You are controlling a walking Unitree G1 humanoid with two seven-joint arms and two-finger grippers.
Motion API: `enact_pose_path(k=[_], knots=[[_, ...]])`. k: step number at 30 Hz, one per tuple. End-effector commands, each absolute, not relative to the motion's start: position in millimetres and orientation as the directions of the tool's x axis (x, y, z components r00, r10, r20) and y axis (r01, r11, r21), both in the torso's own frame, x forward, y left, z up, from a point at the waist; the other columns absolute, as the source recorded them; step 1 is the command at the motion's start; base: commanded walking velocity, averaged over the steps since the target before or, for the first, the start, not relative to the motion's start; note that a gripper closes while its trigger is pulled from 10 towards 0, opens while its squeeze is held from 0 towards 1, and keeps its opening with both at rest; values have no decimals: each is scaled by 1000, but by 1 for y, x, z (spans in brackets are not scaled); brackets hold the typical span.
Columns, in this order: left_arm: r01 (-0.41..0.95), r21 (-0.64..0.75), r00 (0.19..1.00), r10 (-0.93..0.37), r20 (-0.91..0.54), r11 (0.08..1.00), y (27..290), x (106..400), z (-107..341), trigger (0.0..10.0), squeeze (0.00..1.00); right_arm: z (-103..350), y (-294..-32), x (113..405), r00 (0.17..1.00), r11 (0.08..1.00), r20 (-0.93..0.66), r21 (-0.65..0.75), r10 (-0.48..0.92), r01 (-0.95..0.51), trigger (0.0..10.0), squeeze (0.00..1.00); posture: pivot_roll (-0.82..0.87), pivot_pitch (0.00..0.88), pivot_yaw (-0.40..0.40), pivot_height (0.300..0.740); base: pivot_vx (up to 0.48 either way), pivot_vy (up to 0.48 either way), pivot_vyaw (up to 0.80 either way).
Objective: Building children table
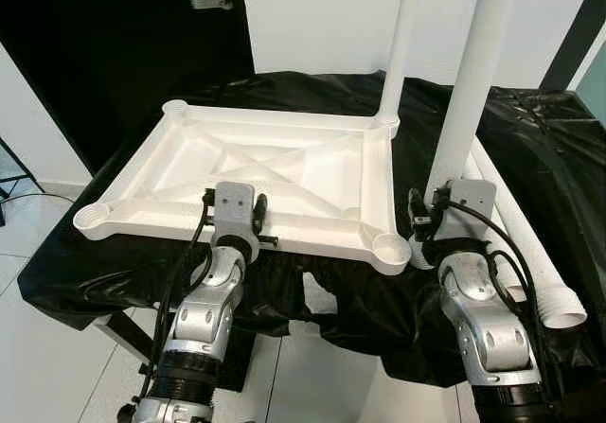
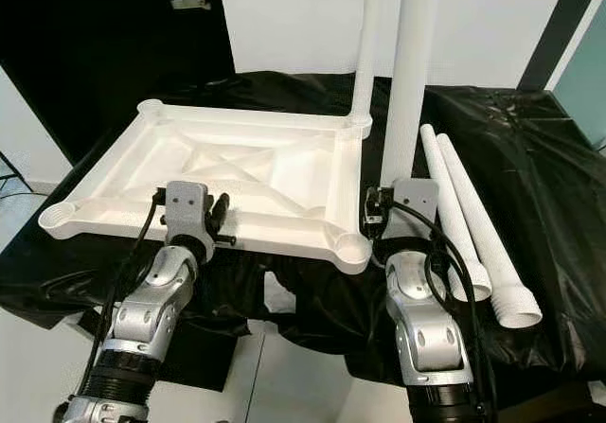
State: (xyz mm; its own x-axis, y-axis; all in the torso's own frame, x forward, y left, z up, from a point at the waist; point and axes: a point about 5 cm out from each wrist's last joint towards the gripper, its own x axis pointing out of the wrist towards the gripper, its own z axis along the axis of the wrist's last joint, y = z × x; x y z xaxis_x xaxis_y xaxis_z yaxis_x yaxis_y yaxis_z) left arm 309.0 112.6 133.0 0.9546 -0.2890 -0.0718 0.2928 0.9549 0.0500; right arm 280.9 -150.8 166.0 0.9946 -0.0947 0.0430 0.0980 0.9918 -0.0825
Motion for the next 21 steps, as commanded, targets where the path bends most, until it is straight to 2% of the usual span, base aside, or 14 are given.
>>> enact_pose_path(k=[1, 4, 5, 8, 9, 13, 21], knots=[[609, 2, 787, -604, -127, 793, 95, 297, 123, 10000, 0, 177, -152, 282, 991, 990, 76, -88, -107, 113, 10000, 0, -83, 0, 19, 740, 0, 0, 0], [718, -56, 679, -716, -163, 693, 93, 289, 116, 10000, 0, 189, -153, 283, 988, 989, 110, -87, -113, 123, 10000, 0, -89, 0, 20, 740, 0, 0, 0], [718, -56, 679, -716, -163, 693, 93, 289, 116, 10000, 0, 189, -153, 283, 988, 989, 110, -87, -113, 123, 10000, 0, -89, 0, 20, 740, 0, 0, 0], [805, -71, 564, -798, -213, 588, 93, 279, 106, 10000, 0, 194, -153, 283, 986, 988, 124, -85, -116, 127, 10000, 0, -98, 0, 23, 740, 0, 0, 0], [805, -71, 564, -798, -213, 588, 93, 279, 106, 10000, 0, 194, -153, 283, 986, 988, 124, -85, -116, 127, 10000, 0, -98, 0, 23, 740, 0, 0, 0], [861, -65, 472, -840, -267, 505, 93, 271, 94, 10000, 0, 198, -153, 281, 985, 988, 128, -84, -119, 131, 10000, 0, -105, 0, 21, 740, 0, 0, 0], [791, -31, 568, -752, -334, 611, 87, 292, 74, 10000, 0, 212, -151, 284, 984, 992, 154, -81, -87, 101, 10000, 0, -116, 0, 14, 740, 0, 0, 0]])
